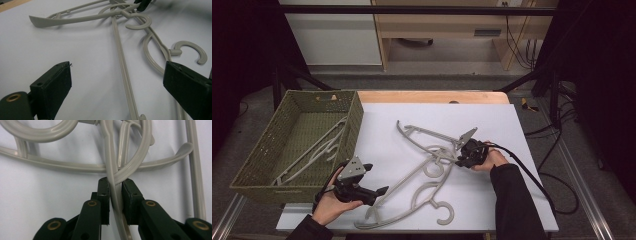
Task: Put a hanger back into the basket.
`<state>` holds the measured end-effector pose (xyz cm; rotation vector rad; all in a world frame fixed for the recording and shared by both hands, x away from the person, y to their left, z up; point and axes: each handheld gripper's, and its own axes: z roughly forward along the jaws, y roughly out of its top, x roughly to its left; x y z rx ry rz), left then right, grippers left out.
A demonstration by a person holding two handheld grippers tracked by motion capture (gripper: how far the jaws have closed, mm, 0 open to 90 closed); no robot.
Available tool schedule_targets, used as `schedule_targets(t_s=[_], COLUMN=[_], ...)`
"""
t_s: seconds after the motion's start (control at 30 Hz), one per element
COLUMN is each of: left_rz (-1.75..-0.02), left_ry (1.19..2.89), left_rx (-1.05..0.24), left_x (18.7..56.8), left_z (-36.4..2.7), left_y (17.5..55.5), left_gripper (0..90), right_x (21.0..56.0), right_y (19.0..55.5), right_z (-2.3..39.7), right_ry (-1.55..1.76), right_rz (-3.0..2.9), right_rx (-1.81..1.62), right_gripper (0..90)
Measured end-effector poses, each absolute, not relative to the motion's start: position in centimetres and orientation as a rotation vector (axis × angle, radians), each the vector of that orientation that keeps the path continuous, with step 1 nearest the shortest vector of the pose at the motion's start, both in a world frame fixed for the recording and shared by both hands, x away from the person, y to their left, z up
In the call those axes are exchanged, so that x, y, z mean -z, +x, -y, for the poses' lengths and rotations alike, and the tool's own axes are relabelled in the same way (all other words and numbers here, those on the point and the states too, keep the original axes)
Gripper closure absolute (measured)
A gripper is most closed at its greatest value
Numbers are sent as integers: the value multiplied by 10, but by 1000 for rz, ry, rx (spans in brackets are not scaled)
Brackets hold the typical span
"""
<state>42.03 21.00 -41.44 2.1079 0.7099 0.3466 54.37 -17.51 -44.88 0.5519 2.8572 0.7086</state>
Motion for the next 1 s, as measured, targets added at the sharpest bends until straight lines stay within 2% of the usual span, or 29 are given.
schedule_targets(t_s=[0.4, 0.73, 1.0], left_rz=[-709, -706, -691], left_ry=[2108, 2096, 2082], left_rx=[-348, -356, -373], left_x=[414, 410, 402], left_z=[-211, -214, -218], left_y=[421, 420, 418], left_gripper=[79, 78, 75], right_x=[437, 414, 389], right_y=[539, 531, 514], right_z=[181, 192, 183], right_ry=[530, 499, 423], right_rz=[-2857, -2841, -2838], right_rx=[-766, -835, -932], right_gripper=[805, 815, 815])
